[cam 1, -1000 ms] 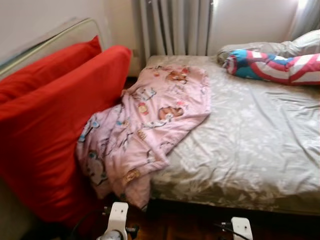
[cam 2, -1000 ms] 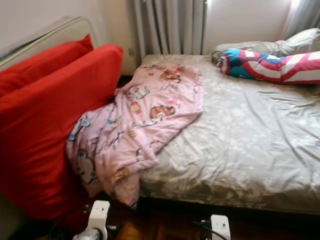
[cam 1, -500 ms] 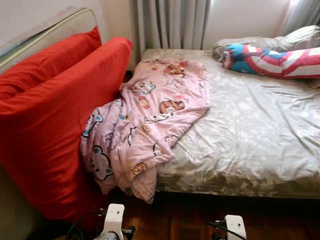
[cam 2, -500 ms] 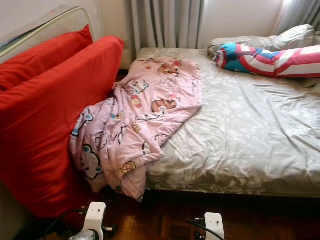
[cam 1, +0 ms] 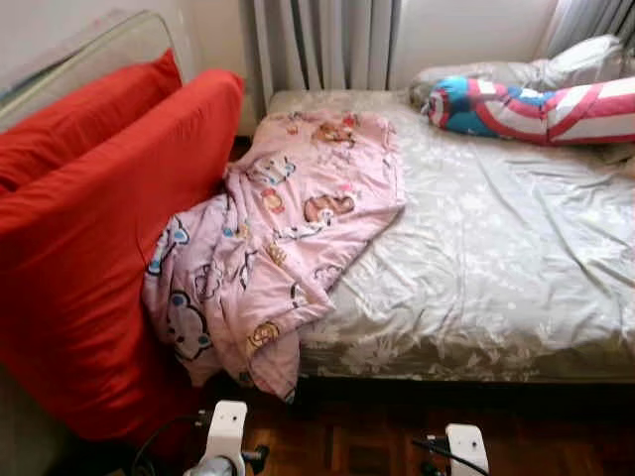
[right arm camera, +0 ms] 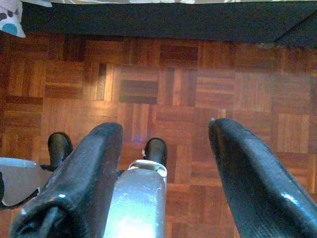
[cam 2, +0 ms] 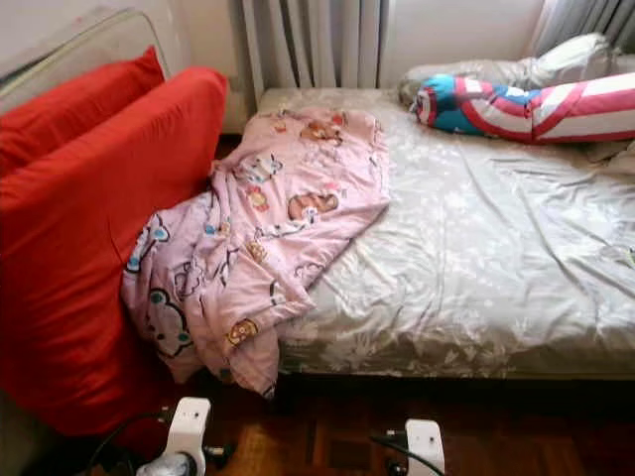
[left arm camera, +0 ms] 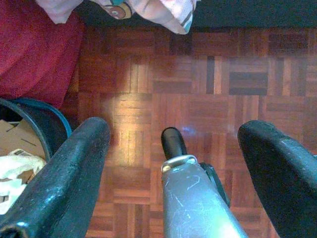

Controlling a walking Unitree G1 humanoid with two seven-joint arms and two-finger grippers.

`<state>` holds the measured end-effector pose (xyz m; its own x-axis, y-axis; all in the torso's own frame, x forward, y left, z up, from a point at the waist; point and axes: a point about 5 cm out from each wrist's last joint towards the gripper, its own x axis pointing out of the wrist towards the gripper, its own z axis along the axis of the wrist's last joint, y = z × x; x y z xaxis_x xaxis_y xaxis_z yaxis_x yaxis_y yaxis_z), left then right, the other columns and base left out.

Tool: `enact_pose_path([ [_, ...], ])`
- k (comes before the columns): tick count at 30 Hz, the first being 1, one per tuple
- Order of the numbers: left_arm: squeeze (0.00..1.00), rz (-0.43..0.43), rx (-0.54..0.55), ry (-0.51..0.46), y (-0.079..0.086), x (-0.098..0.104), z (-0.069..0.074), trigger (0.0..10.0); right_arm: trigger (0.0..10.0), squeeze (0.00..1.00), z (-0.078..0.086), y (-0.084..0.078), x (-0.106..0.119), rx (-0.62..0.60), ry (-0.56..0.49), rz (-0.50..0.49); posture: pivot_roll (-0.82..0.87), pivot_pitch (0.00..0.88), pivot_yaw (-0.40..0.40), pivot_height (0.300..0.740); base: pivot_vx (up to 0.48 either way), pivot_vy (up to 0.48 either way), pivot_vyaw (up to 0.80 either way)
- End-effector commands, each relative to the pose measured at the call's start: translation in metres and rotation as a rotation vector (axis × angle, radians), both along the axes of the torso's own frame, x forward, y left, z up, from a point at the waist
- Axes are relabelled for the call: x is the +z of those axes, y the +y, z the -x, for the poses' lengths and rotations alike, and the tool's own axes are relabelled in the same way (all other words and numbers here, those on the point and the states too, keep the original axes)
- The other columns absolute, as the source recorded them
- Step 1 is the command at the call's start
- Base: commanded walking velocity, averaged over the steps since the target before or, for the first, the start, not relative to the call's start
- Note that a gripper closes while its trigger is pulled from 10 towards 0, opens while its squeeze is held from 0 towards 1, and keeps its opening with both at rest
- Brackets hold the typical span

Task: Clean up the room

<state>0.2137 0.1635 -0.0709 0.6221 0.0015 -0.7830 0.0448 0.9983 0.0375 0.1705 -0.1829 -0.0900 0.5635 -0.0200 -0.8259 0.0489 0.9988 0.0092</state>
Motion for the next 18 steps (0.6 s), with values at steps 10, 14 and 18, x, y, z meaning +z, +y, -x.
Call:
enact_pose_path([
  [10, 0.0, -0.007, -0.004, 0.024, 0.0018, -0.0033, 0.0058, 10.0, 10.0, 0.0, 0.0007, 0.002, -0.0005, 0.017, 0.004, -0.002, -0.02, 0.019, 0.026, 0.74, 0.0, 0.0, 0.72],
  [14, 0.0, -0.006, -0.005, 0.025, 0.0018, -0.0035, 0.006, 10.0, 10.0, 0.0, 0.0009, 0.002, -0.0006, 0.018, 0.005, -0.001, -0.02, 0.016, 0.025, 0.74, 0.0, 0.0, 0.8],
  [18, 0.0, -0.006, -0.007, 0.026, 0.0016, -0.0035, 0.0061, 10.0, 10.0, 0.0, 0.001, 0.0019, -0.0006, 0.02, 0.005, -0.001, -0.02, 0.01, 0.025, 0.74, 0.0, 0.0, 0.8],
])
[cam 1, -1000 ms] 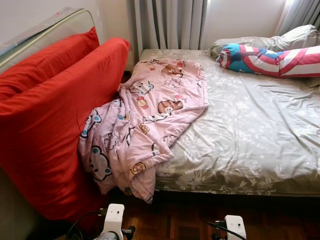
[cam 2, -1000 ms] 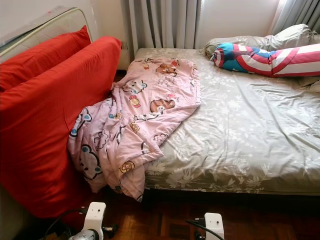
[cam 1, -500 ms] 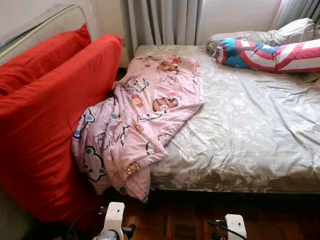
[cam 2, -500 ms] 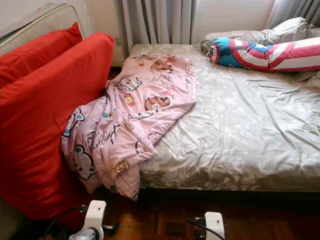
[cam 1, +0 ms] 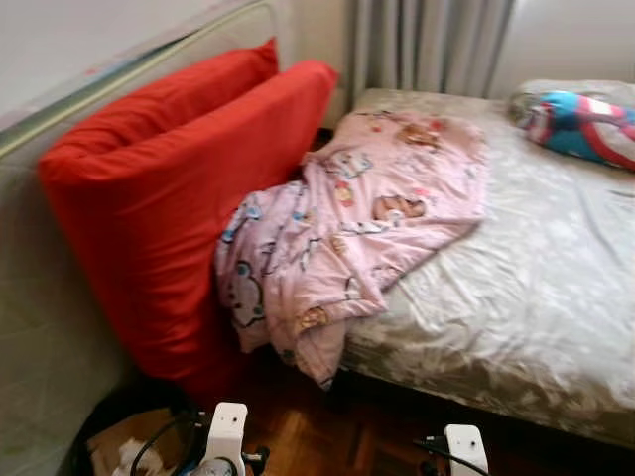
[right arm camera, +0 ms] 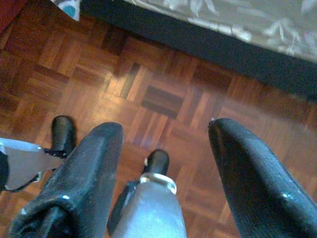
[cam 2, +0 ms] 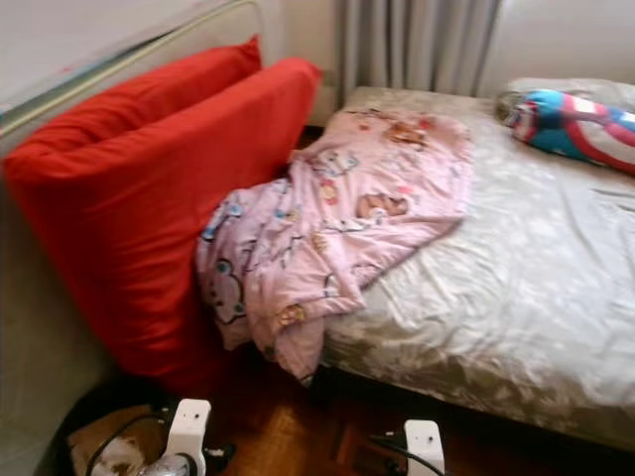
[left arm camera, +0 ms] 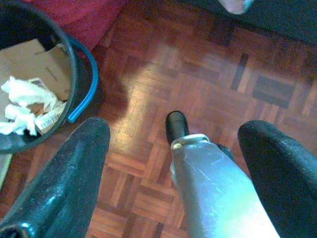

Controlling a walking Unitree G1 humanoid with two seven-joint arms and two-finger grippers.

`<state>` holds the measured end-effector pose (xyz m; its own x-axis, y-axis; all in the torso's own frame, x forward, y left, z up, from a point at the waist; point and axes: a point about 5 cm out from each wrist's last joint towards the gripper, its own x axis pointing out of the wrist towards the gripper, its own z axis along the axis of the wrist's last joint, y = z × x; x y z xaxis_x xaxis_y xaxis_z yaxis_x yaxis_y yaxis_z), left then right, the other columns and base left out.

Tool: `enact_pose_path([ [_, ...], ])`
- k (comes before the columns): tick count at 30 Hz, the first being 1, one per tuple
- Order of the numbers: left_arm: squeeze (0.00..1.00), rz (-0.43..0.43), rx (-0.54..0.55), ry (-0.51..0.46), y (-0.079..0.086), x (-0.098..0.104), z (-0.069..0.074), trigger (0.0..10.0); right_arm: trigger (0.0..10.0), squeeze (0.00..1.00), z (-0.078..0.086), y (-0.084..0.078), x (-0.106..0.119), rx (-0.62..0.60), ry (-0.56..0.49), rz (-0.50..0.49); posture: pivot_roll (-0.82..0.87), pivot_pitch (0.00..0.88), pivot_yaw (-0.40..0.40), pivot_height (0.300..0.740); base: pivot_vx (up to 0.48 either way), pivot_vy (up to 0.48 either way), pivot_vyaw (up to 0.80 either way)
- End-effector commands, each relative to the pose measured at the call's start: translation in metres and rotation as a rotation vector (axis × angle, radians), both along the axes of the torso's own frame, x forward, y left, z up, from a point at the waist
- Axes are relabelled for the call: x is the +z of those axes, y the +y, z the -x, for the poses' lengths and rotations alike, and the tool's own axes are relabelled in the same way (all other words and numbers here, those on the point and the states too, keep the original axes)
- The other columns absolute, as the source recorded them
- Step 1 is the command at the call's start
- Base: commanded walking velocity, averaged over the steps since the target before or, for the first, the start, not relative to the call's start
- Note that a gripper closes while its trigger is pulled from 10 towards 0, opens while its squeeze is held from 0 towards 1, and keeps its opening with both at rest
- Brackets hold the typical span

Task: Clean up the room

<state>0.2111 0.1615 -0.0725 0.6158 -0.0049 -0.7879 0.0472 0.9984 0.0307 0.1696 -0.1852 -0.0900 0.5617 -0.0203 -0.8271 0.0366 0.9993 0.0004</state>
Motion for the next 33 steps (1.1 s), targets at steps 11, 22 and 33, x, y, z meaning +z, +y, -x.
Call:
enact_pose_path([
  [11, 0.0, -0.01, -0.005, 0.018, 0.0028, -0.002, 0.0035, 10.0, 10.0, 0.0, 0.0005, 0.0032, -0.0005, -0.026, -0.005, -0.018, -0.02, 0.013, 0.022, 0.74, 0.0, 0.0, 0.56],
  [22, 0.0, -0.008, -0.002, 0.019, 0.0029, -0.0019, 0.0034, 10.0, 10.0, 0.0, 0.0002, 0.0032, -0.0005, -0.019, -0.002, -0.014, -0.02, 0.018, 0.021, 0.74, 0.0, 0.0, 0.0],
  [33, 0.0, -0.01, -0.003, 0.02, 0.0031, -0.0019, 0.0033, 10.0, 10.0, 0.0, -0.0013, 0.0035, 0.0004, 0.009, -0.011, -0.005, -0.02, 0.017, 0.021, 0.74, 0.0, 0.0, 0.14],
])
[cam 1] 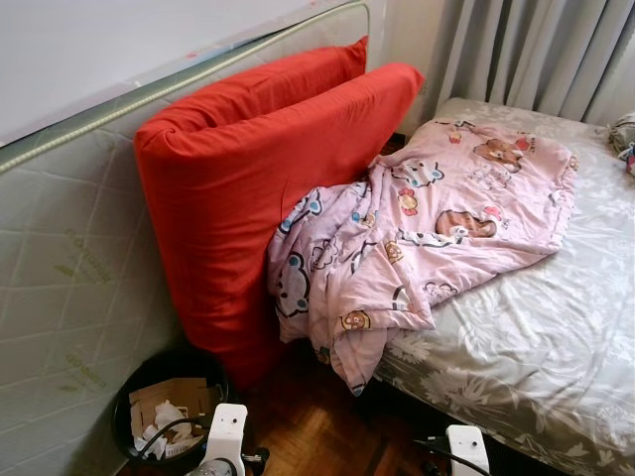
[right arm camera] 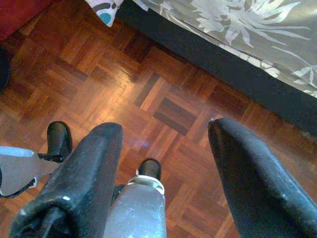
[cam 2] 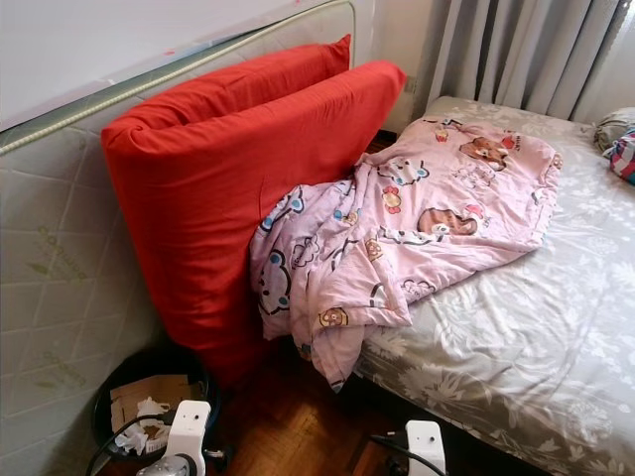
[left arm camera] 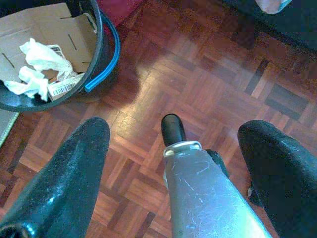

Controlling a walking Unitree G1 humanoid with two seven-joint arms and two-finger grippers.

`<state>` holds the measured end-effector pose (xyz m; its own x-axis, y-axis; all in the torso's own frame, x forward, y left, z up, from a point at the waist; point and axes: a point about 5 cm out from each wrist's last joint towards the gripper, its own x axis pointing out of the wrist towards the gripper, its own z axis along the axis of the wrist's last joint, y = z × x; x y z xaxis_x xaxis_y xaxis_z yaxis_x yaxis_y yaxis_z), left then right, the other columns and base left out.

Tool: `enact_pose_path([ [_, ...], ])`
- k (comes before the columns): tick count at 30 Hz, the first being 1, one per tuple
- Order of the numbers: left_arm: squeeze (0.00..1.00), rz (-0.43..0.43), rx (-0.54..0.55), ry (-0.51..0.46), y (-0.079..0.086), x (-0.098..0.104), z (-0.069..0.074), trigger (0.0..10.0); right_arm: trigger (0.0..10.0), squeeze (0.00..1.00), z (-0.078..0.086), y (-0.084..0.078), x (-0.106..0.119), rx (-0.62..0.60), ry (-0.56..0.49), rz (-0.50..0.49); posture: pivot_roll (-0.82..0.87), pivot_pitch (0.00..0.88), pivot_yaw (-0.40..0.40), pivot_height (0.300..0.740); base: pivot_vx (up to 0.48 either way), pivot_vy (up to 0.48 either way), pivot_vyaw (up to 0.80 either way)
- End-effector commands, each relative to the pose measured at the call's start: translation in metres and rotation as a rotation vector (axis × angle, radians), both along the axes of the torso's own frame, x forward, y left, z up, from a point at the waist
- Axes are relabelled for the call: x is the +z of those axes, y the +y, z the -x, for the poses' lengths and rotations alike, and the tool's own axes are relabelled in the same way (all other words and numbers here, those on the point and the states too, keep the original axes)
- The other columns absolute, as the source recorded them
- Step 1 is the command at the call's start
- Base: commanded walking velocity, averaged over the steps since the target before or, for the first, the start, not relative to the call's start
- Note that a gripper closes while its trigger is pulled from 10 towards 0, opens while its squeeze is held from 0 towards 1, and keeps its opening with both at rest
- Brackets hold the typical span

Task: Clean up the room

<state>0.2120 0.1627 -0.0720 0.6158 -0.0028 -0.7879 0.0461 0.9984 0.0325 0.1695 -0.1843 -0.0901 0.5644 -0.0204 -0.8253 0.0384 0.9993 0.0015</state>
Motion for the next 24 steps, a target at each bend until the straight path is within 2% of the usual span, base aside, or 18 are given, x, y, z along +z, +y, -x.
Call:
enact_pose_path([
  [1, 0.0, -0.009, -0.004, 0.02, 0.0019, -0.0024, 0.0042, 10.0, 10.0, 0.0, -0.0015, 0.0026, 0.0005, 0.008, -0.009, -0.005, -0.02, 0.017, 0.021, 0.74, 0.0, 0.0, 0.76],
  [18, 0.0, -0.006, -0.006, 0.021, 0.0014, -0.0025, 0.0043, 10.0, 10.0, 0.0, -0.0015, 0.0022, 0.0005, 0.016, -0.008, -0.001, -0.02, 0.018, 0.018, 0.74, 0.0, 0.0, 0.03],
  [21, 0.0, -0.004, -0.005, 0.02, 0.0013, -0.0025, 0.0043, 10.0, 10.0, 0.0, -0.0016, 0.0022, 0.0006, 0.019, -0.008, 0.0, -0.02, 0.018, 0.018, 0.74, 0.24, 0.0, 0.0],
  [24, 0.0, -0.002, -0.004, 0.02, 0.0011, -0.0024, 0.0042, 10.0, 10.0, 0.0, -0.0019, 0.0022, 0.0008, 0.025, -0.011, 0.001, -0.02, 0.019, 0.017, 0.74, 0.261, 0.0, 0.52],
])
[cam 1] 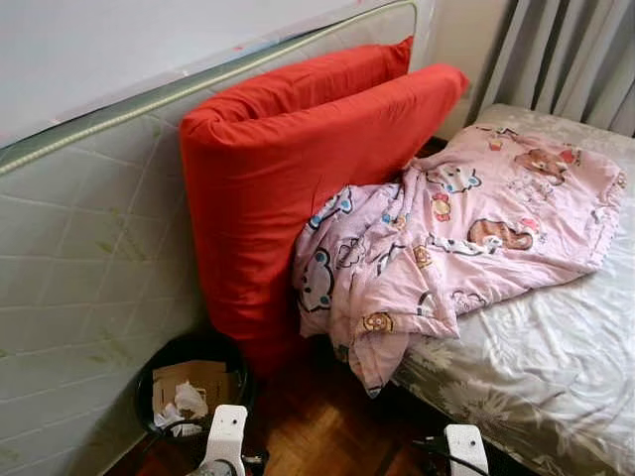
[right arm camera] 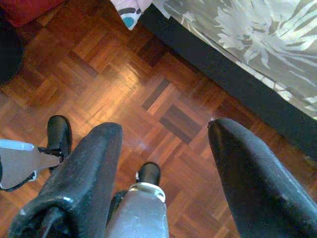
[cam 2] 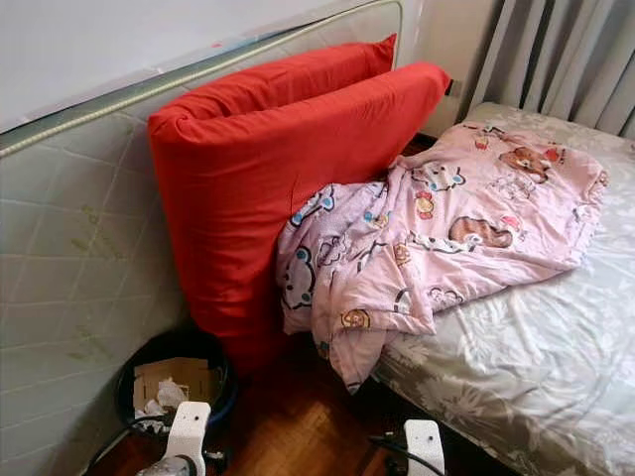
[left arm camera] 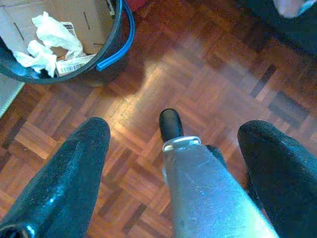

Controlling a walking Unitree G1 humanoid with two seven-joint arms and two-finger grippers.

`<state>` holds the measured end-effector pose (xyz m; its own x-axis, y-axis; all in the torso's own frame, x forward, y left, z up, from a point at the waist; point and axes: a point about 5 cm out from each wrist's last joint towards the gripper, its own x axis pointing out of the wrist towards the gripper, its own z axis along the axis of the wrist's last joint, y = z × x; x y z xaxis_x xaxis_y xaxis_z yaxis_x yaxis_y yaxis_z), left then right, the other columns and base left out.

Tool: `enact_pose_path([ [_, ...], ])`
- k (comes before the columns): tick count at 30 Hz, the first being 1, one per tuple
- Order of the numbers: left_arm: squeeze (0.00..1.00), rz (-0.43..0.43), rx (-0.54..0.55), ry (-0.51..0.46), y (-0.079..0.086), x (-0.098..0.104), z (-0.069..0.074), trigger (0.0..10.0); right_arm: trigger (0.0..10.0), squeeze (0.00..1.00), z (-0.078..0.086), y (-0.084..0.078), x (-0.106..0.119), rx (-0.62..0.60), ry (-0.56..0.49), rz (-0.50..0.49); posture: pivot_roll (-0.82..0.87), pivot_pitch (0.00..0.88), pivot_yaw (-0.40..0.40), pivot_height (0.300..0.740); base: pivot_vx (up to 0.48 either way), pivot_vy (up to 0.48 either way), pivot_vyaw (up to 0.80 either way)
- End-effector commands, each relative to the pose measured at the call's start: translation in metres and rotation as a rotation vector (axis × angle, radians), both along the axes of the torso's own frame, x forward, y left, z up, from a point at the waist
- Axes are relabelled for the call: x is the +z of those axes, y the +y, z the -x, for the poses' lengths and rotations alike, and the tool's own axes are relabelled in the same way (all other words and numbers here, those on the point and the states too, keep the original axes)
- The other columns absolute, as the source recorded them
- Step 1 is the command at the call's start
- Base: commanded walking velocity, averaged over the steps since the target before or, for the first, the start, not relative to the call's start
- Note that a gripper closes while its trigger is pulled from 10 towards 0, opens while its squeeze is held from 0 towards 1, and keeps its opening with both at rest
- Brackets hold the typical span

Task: Clean up the room

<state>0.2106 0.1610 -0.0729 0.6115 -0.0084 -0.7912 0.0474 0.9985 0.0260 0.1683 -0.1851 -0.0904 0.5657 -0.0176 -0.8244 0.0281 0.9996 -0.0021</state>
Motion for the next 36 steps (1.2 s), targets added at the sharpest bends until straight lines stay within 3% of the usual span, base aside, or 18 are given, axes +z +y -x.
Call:
enact_pose_path([
  [1, 0.0, -0.008, -0.003, 0.014, 0.0027, -0.0015, 0.0028, 10.0, 10.0, 0.0, -0.003, 0.003, 0.0011, 0.015, -0.009, -0.003, -0.02, 0.019, 0.017, 0.74, 0.266, 0.0, 0.51],
  [36, 0.0, -0.003, -0.002, 0.013, 0.0024, -0.0014, 0.0026, 10.0, 10.0, 0.0, -0.0025, 0.0027, 0.0008, -0.014, -0.01, -0.012, -0.02, 0.022, 0.017, 0.74, 0.282, 0.0, 0.03],
])
